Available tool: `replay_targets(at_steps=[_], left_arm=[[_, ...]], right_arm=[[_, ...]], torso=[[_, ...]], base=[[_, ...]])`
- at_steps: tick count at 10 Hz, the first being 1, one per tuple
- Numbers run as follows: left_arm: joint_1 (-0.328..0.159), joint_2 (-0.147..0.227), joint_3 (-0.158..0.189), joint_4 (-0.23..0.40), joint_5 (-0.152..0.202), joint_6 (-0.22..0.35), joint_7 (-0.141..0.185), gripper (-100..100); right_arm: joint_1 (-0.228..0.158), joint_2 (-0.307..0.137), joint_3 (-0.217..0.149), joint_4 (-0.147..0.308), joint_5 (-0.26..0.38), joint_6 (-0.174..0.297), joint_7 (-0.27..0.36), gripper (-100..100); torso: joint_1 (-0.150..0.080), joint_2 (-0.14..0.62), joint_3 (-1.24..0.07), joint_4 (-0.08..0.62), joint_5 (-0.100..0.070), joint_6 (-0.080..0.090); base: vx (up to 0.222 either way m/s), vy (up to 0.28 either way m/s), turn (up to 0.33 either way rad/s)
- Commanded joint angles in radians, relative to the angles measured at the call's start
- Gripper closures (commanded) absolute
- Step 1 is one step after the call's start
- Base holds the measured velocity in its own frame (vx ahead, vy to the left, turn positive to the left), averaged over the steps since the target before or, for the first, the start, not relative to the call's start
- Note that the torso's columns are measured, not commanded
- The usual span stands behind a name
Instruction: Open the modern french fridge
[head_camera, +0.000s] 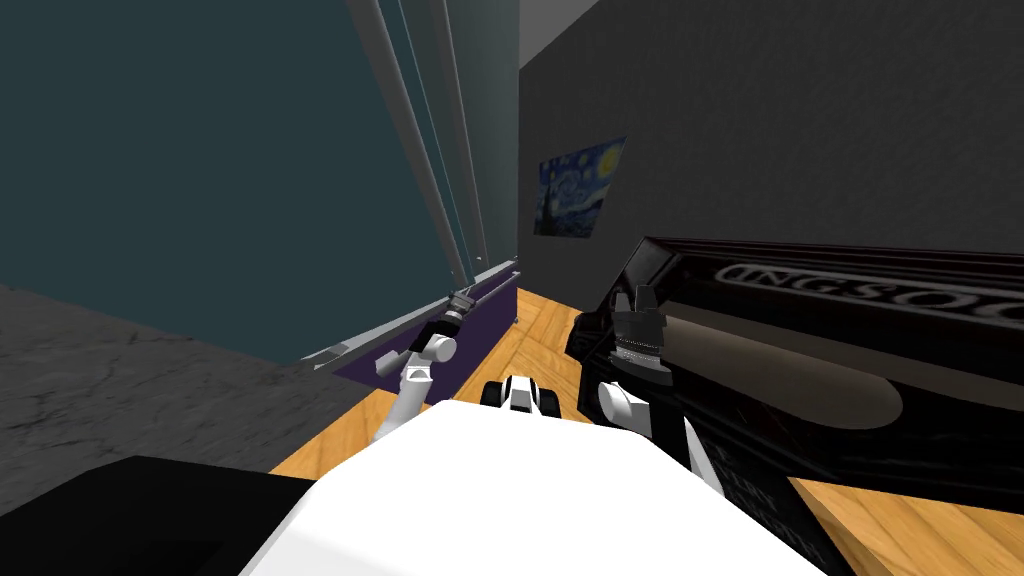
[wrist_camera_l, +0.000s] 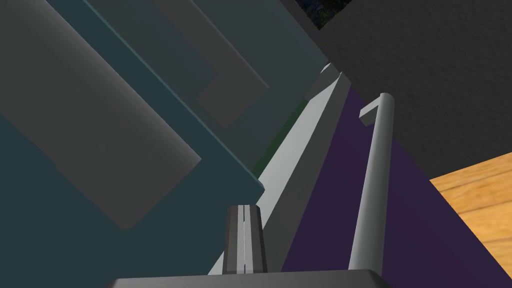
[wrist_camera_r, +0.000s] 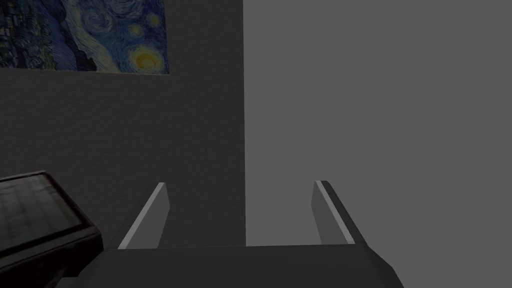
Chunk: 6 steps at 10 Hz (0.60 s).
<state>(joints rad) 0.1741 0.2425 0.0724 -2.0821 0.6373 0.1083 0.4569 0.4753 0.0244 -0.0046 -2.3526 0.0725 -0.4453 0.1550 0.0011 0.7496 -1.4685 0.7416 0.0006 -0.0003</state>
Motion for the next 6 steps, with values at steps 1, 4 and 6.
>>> replay_targets(at_steps=[1,4,6], left_arm=[[-0.053,0.006,-0.004,0.079,0.003,-0.007,0.002,100],[-0.126,0.052,-0.030,0.163,0.022,-0.035,0.012,100],[-0.179,0.052,-0.030,0.226,0.022,-0.035,0.012,100]], right_arm=[[0.000,0.000,0.000,0.000,0.000,0.000,0.000,0],[0.000,0.000,0.000,0.000,0.000,0.000,0.000,0],[0.000,0.000,0.000,0.000,0.000,0.000,0.000,0]], torso=[[-0.002,-0.006,-0.004,-0.002,-0.001,0.000],[0.001,-0.009,-0.007,-0.004,0.000,0.001],[-0.002,-0.011,-0.007,-0.003,-0.001,0.000]], base=[[-0.060,-0.011,0.021],[-0.138,0.019,-0.083],[-0.074,-0.011,0.009]])
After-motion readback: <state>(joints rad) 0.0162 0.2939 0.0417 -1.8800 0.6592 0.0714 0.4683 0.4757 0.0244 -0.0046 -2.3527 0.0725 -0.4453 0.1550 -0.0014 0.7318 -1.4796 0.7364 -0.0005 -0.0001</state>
